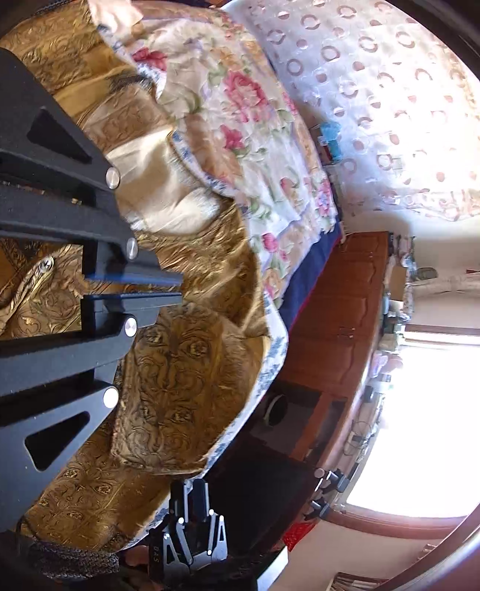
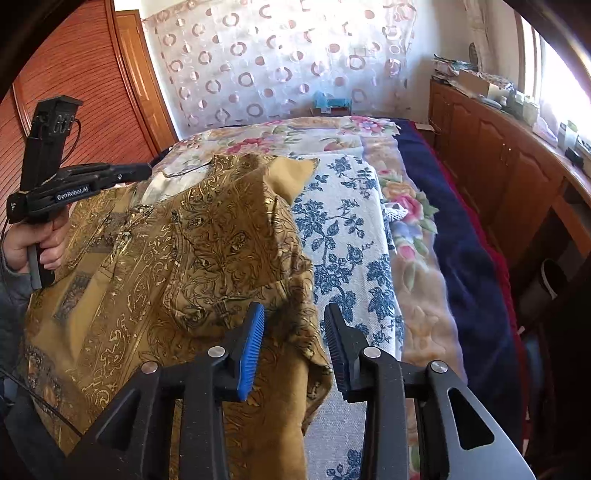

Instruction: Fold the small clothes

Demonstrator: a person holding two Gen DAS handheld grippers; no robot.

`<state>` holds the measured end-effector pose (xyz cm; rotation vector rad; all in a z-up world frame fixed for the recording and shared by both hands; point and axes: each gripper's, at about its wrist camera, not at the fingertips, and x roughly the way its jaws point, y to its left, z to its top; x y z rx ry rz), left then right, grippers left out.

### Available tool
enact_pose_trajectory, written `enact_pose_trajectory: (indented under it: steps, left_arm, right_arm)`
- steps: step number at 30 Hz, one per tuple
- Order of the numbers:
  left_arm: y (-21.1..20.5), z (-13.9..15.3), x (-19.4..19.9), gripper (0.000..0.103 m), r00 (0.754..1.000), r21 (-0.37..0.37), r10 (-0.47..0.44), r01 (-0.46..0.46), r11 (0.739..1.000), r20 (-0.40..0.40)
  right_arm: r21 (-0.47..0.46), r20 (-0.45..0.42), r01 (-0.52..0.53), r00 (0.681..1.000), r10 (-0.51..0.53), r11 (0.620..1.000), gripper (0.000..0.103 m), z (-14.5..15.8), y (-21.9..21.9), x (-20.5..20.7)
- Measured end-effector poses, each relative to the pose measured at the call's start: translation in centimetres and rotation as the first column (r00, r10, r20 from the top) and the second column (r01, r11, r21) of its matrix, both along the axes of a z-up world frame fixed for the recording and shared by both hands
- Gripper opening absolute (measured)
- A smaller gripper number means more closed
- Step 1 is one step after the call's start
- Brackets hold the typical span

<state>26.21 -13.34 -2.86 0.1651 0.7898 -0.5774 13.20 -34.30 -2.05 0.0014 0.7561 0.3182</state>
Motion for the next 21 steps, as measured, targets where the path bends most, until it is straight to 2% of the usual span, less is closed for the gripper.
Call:
enact_pose_trajectory:
  steps: [1, 2, 3, 5, 8, 10, 13, 16, 17, 18, 21]
  left_arm:
    - [-0.2, -0.6, 0.4, 0.004, 1.0, -0.003, -0.007, 0.007, 1.0, -0.031]
    - [-0.4, -1.0, 0.5, 0.01, 0.998, -0.005, -0.014, 0.014, 1.0, -0.054]
    - [-0.7, -1.7, 0.7, 0.023, 0.997, -0.003, -0.021, 0.021, 1.0, -0.08]
    - [-1.2, -2.6, 1.1, 0.036, 0.994, 0.005, -0.03, 0.03, 1.0, -0.105]
    - [-2.1, -4.0, 1.5, 0.038, 0.99, 0.031, -0.038, 0.043, 0.999, -0.139]
    - [-2.4, -4.8, 1.9, 0.038, 0.987, 0.057, -0.027, 0.037, 0.998, -0.157]
    - [-2.5, -4.7, 1.9, 0.037, 0.99, 0.058, -0.016, 0.024, 0.998, -0.137]
    - [-2.8, -4.9, 1.5, 0.02, 0.991, 0.055, -0.054, 0.062, 0.997, -0.126]
    - [-2.8, -4.9, 1.5, 0.01, 0.992, 0.066, -0.055, 0.062, 0.996, -0.112]
    - [-2.7, -4.6, 1.3, 0.006, 0.992, 0.057, -0.062, 0.068, 0.996, -0.106]
    - [-2.3, -3.5, 0.6, 0.005, 0.995, 0.044, -0.062, 0.065, 0.997, -0.072]
  right_arm:
    - [-0.004, 0.0, 0.0, 1.0, 0.0, 1.0, 0.035, 0.0, 0.1, 0.1]
    - [-0.007, 0.0, 0.002, 1.0, -0.002, 1.0, 0.035, -0.1, 0.2, 0.1]
    - [-0.007, 0.001, 0.003, 1.0, -0.003, 1.0, 0.035, -0.1, 0.3, 0.1]
    - [-0.01, -0.002, 0.005, 1.0, -0.005, 1.0, 0.035, -0.3, 0.3, 0.2]
    - [-0.025, -0.006, 0.02, 1.0, -0.02, 0.999, 0.035, -0.7, 0.2, 0.3]
    - [-0.036, -0.009, 0.038, 0.999, -0.039, 0.999, 0.035, -1.1, 0.0, 0.5]
    - [-0.053, -0.017, 0.054, 0.998, -0.055, 0.997, 0.035, -1.5, -0.2, 0.9]
    - [-0.059, -0.021, 0.058, 0.998, -0.06, 0.997, 0.041, -2.0, -0.1, 1.1]
    - [-0.065, -0.013, 0.06, 0.998, -0.061, 0.996, 0.042, -2.1, 0.1, 1.1]
    - [-0.07, -0.009, 0.061, 0.998, -0.062, 0.996, 0.042, -2.1, 0.2, 1.1]
    - [-0.08, 0.0, 0.066, 0.998, -0.067, 0.995, 0.044, -2.2, 0.4, 1.2]
